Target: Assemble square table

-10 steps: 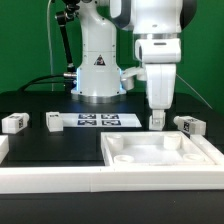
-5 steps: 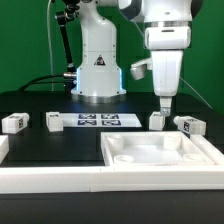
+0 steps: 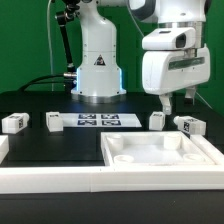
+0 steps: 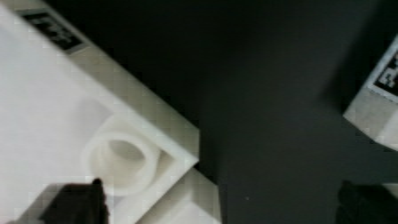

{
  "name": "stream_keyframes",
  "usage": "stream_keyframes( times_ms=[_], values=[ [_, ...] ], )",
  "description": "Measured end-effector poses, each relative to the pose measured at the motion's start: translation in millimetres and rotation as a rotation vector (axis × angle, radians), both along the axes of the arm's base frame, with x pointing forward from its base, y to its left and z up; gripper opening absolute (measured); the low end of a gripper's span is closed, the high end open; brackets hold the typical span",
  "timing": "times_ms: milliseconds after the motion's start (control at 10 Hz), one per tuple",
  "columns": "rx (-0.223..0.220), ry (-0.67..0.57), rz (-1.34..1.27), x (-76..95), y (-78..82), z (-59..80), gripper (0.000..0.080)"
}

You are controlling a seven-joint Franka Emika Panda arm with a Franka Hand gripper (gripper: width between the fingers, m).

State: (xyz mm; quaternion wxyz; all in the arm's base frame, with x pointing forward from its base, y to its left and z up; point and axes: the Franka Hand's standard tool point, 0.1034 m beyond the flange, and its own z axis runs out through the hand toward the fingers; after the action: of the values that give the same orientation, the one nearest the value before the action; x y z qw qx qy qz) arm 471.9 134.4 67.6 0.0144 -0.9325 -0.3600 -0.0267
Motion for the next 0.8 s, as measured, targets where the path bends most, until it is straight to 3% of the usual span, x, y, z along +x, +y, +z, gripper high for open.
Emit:
stream_keyframes(
  times_ms=[200,400,500,800],
  values=[
    [0.024,0.006,-0.175,-3.6,12.0,-6.6,0.0648],
    [0.046,0.025,-0.357,-4.1,13.9,-6.6,0.0648],
    [0.044,0.023,-0.33,-4.5,14.8,-6.8,0.0648],
    [0.047,0.031,-0.336,-15.9,41.1,-9.5,0.0648]
  ],
)
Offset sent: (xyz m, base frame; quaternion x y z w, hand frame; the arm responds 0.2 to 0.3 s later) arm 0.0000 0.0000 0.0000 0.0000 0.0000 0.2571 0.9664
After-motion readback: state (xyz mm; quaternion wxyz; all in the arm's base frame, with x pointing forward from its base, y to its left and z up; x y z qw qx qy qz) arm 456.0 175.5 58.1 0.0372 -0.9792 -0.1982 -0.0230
